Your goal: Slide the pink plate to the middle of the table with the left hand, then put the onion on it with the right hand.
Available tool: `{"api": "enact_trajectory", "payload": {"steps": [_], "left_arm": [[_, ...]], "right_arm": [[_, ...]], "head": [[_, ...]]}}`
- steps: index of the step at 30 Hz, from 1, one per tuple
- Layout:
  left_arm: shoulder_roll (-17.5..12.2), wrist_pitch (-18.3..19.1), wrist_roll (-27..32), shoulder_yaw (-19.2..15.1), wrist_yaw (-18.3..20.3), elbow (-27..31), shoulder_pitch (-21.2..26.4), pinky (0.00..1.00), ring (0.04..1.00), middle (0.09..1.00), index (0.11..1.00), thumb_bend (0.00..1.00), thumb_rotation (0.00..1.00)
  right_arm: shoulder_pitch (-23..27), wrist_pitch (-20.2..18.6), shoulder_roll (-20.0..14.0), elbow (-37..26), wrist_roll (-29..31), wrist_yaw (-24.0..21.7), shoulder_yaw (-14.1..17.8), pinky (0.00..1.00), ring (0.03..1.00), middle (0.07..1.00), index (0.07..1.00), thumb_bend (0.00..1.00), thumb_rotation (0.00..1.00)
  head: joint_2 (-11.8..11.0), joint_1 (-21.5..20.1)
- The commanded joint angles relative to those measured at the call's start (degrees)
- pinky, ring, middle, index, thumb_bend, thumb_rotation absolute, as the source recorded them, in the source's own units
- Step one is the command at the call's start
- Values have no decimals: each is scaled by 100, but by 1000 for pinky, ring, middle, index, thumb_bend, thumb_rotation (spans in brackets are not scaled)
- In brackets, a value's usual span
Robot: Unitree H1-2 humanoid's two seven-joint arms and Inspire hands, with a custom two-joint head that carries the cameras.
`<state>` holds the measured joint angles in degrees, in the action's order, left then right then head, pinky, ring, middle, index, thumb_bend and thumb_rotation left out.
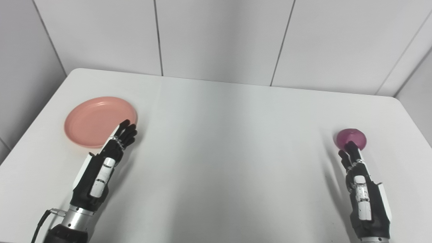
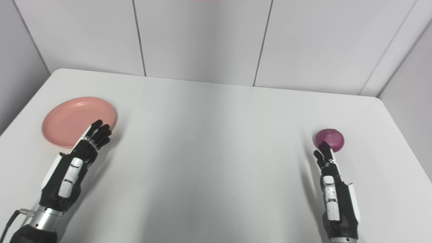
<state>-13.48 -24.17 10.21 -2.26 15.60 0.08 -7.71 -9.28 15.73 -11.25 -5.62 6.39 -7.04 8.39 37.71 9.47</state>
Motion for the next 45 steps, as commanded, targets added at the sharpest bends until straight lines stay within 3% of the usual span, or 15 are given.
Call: {"api": "enact_trajectory", "payload": {"steps": [1, 7, 11, 17, 19, 21, 23, 25, 31, 36, 45], "left_arm": [[706, 266, -221, 371, -208, -667, -353, 944, 948, 948, 924, 500, 1000], [930, 466, -588, 544, -614, -456, -420, 970, 939, 936, 917, 492, 1000], [1085, 816, -768, 672, -864, -181, -472, 963, 931, 930, 911, 440, 1000], [1166, 841, -845, 804, -1008, -243, -398, 969, 933, 928, 910, 408, 1000], [1197, 893, -814, 837, -1034, -261, -367, 974, 936, 927, 906, 416, 1000], [1242, 953, -835, 869, -1096, -260, -348, 980, 938, 924, 902, 424, 1000], [1252, 923, -873, 901, -1139, -302, -324, 976, 936, 924, 900, 433, 1000], [1241, 895, -891, 926, -1161, -335, -308, 956, 934, 929, 902, 446, 1000], [1223, 888, -899, 958, -1222, -340, -315, 948, 931, 921, 897, 442, 1000], [1190, 909, -878, 973, -1223, -338, -329, 964, 934, 919, 900, 439, 1000], [1143, 965, -889, 1006, -1247, -241, -355, 962, 936, 922, 904, 428, 1000]], "right_arm": [[-44, 164, -138, 315, 102, -64, 50, 1000, 976, 997, 995, 208, 1000], [-18, 56, -211, 180, 165, -71, 98, 1000, 990, 999, 1000, 161, 1000], [-64, -513, -217, -217, 173, 12, 124, 1000, 999, 1000, 1000, 153, 1000], [-52, -768, -252, -373, 79, 40, 166, 1000, 1000, 1000, 1000, 264, 1000], [-46, -828, -270, -382, 41, 48, 184, 1000, 997, 1000, 1000, 364, 1000], [-55, -815, -257, -367, 73, 55, 219, 980, 969, 975, 973, 336, 1000], [-55, -784, -253, -337, 74, 55, 241, 920, 921, 936, 935, 288, 1000], [-52, -731, -276, -294, 40, 36, 248, 883, 900, 914, 908, 319, 1000], [-66, -789, -260, -333, -41, 36, 245, 853, 882, 900, 895, 374, 1000], [-68, -782, -252, -302, -40, 33, 259, 818, 867, 889, 880, 478, 968], [-80, -771, -256, -292, -17, -1, 245, 818, 873, 889, 873, 534, 953]], "head": [[-33, 194], [-95, 827], [-161, 1171], [-253, 1564], [-265, 1626], [-303, 1716], [-313, 1711], [-316, 1706], [-350, 1633], [-376, 1588], [-440, 1583]]}}
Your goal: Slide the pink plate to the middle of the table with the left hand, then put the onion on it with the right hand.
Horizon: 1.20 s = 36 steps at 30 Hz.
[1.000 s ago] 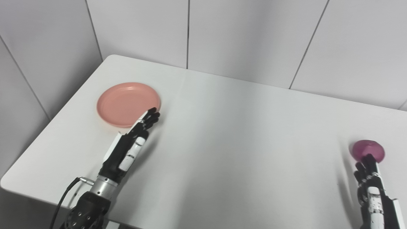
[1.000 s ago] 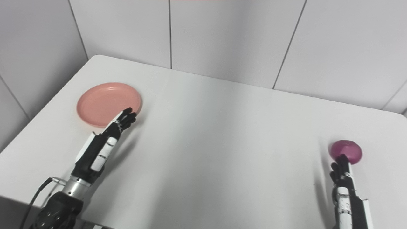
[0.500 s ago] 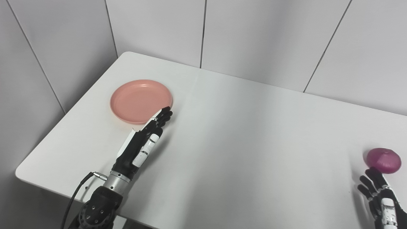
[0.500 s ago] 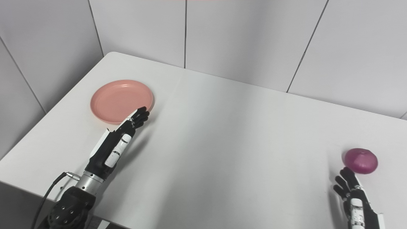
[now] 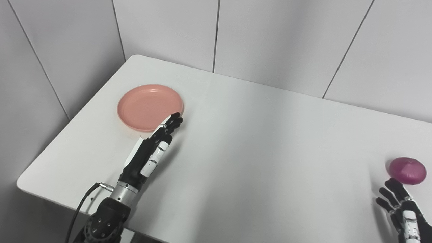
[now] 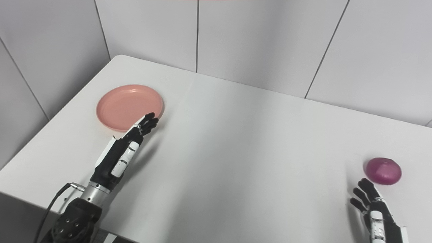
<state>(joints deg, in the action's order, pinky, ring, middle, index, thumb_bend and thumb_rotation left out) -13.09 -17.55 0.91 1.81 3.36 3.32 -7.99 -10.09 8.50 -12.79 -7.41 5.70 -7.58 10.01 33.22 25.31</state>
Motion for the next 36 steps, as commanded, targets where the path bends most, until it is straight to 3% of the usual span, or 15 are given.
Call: {"api": "enact_trajectory", "payload": {"steps": [1, 10, 21, 36], "left_arm": [[1093, 299, 45, 601, -26, -538, -333, 961, 936, 922, 904, 429, 1000], [978, 314, 139, 561, 3, -355, -331, 991, 945, 927, 902, 444, 1000], [783, 797, 325, 487, -55, 320, -278, 948, 943, 938, 926, 470, 1000], [491, 1005, 613, 505, -153, 950, -62, 940, 944, 958, 935, 450, 1000]], "right_arm": [[4, -12, -94, -93, 37, 61, 84, 819, 873, 890, 874, 536, 952], [2, -10, -52, -102, 45, 80, 79, 860, 888, 903, 890, 569, 962], [-5, -19, -79, -101, 17, 104, 48, 900, 909, 919, 904, 569, 983], [6, -10, -68, -69, 1, 145, 51, 878, 897, 910, 900, 582, 975]], "head": [[3, -2], [-29, -6], [-79, 44], [-93, 72]]}}
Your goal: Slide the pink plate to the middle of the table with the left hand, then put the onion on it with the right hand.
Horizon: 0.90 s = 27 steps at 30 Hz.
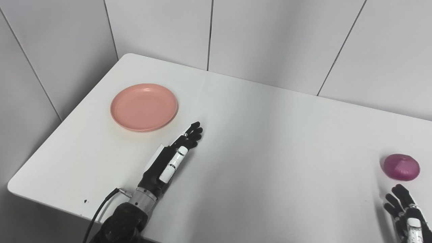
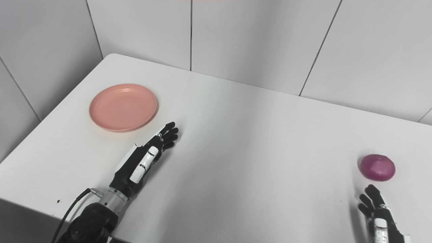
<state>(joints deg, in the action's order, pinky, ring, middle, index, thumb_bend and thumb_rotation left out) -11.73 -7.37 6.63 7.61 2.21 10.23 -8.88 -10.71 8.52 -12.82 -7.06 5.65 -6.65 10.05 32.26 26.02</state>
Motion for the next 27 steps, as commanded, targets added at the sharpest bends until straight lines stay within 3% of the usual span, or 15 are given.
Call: {"api": "enact_trajectory", "payload": {"steps": [1, 8, 27], "left_arm": [[335, 35, 31, -88, -48, 304, 44, 939, 944, 958, 935, 453, 1000], [253, 439, 72, -246, -71, 681, 215, 948, 937, 954, 933, 472, 1000], [60, 325, 300, -817, 22, 555, 635, 935, 909, 921, 902, 481, 1000]], "right_arm": [[64, -37, -64, -119, 3, 56, 47, 879, 898, 911, 900, 583, 973], [63, 28, -81, -99, 39, 19, 34, 904, 908, 919, 907, 593, 983], [60, 12, -83, -136, 14, 25, 19, 914, 918, 929, 916, 581, 995]], "head": [[4, 2], [-11, 20], [-22, 36]]}}
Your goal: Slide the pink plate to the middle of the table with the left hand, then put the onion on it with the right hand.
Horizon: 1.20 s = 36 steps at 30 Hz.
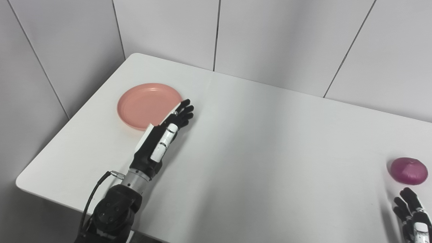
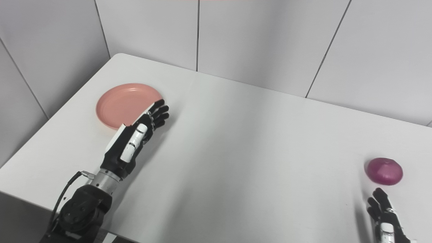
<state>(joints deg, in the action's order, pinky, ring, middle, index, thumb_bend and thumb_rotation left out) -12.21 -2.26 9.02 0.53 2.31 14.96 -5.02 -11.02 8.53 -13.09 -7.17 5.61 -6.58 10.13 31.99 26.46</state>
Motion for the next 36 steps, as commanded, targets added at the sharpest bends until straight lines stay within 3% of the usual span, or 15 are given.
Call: {"api": "enact_trajectory", "payload": {"steps": [1, 11, 27, 36], "left_arm": [[100, -198, 70, -137, 20, 60, 267, 933, 906, 919, 900, 483, 1000], [-65, -151, 38, -510, 86, -94, 658, 925, 905, 911, 886, 499, 1000], [-182, 333, -61, -1026, -32, 70, 1232, 917, 906, 915, 886, 462, 1000], [-349, 272, -148, -1224, -7, -88, 1458, 906, 905, 918, 895, 439, 1000]], "right_arm": [[92, 21, -49, -121, 19, 21, 10, 910, 915, 928, 915, 578, 995], [93, 54, -38, -85, -13, 38, 6, 923, 920, 930, 919, 587, 998], [114, 94, -69, -20, 3, 7, 7, 919, 921, 931, 918, 583, 1000], [107, 68, -78, 2, 40, -2, 21, 907, 912, 924, 909, 582, 995]], "head": [[-8, 4], [-25, 7], [-98, 43], [-144, 62]]}}
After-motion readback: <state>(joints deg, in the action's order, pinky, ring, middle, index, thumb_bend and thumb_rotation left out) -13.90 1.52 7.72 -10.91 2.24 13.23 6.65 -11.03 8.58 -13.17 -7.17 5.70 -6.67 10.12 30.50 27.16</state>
